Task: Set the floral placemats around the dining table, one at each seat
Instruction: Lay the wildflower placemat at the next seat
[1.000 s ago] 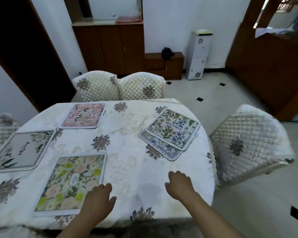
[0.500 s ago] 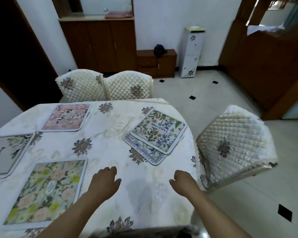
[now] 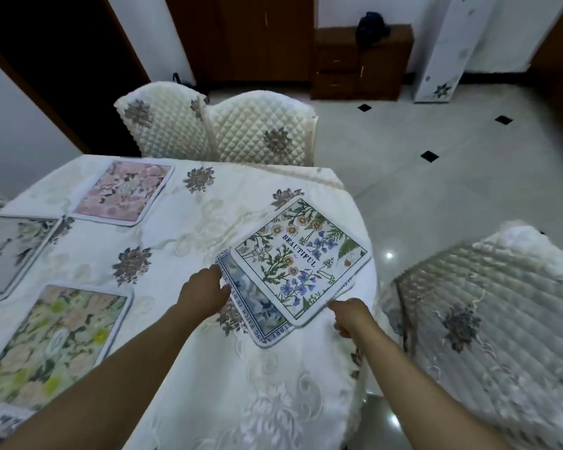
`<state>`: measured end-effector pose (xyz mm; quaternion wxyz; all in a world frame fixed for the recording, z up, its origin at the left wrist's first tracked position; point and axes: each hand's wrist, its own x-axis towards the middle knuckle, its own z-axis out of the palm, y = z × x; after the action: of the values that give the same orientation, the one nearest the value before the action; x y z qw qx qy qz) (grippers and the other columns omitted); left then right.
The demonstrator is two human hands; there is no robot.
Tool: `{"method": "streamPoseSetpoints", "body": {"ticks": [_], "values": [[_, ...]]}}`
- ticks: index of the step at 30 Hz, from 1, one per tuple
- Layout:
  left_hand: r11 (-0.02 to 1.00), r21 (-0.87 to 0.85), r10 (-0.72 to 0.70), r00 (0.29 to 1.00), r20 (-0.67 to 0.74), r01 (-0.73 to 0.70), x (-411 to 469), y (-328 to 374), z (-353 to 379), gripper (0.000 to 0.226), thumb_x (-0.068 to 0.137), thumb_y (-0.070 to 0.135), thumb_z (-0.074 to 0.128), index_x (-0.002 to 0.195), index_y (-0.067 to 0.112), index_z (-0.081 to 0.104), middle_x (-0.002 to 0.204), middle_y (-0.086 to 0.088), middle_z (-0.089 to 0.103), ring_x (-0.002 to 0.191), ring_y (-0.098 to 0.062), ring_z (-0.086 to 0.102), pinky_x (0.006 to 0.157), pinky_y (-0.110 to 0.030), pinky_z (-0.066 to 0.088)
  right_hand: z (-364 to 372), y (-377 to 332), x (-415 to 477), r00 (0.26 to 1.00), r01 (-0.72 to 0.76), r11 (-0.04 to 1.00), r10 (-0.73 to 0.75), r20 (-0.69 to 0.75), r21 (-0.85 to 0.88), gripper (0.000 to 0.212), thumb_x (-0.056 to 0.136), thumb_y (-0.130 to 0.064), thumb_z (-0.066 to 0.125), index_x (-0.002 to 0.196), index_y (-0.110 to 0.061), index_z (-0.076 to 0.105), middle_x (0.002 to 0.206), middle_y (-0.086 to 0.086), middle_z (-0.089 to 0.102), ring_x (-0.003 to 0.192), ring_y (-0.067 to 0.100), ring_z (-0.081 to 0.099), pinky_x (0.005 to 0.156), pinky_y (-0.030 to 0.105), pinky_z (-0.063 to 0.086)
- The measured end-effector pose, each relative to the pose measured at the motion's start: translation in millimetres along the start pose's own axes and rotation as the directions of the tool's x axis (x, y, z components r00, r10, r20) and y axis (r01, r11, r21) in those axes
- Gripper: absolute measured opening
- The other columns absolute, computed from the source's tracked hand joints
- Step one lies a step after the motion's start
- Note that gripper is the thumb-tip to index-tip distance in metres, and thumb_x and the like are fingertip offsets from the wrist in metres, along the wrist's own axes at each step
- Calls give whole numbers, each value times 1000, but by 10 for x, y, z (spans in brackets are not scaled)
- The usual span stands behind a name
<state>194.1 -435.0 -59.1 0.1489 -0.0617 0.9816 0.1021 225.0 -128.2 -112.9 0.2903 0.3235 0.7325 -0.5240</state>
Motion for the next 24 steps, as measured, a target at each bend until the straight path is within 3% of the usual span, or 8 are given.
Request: {"method": "streamPoseSetpoints", "body": {"ticks": [3,8,15,20,24], "values": [[997,-54,-58,997,59,61,303,77,20,40,87,32,59,117,7,50,109,-17,63,99,-36,60,82,-42,53,36,33,138,996,-83,978,79,29,192,22,88,-22,62,82,-2,57,60,15,53,51,22,45,51,27,34],[986,-111,-109,986,125,123,805,135,151,32,86,21,54,113,5,46,107,-20,60,95,-35,58,78,-40,51,92,-7,220,983,-168,899,183,3,405,15,91,-15,56,79,-6,56,63,15,53,45,19,40,45,23,30],[971,-149,-169,976,139,189,1244,129,340,41,85,26,59,116,1,46,112,-23,57,100,-39,56,81,-42,50,175,-77,377,977,-186,868,214,-9,460,18,88,-12,55,72,-6,57,54,10,50,47,19,38,49,29,28],[983,-77,-155,978,137,167,1542,147,335,50,84,39,61,118,4,49,117,-22,53,110,-41,50,93,-48,48,229,-69,464,971,-199,838,239,-15,508,17,86,-14,57,70,-9,57,47,5,49,46,16,37,50,27,27],[990,-60,-119,982,147,129,1704,167,322,50,82,47,63,112,7,55,110,-18,57,103,-38,56,90,-46,51,246,-29,506,971,-195,835,238,-18,515,22,87,-16,58,65,-13,55,44,1,47,43,14,35,50,24,27]]}}
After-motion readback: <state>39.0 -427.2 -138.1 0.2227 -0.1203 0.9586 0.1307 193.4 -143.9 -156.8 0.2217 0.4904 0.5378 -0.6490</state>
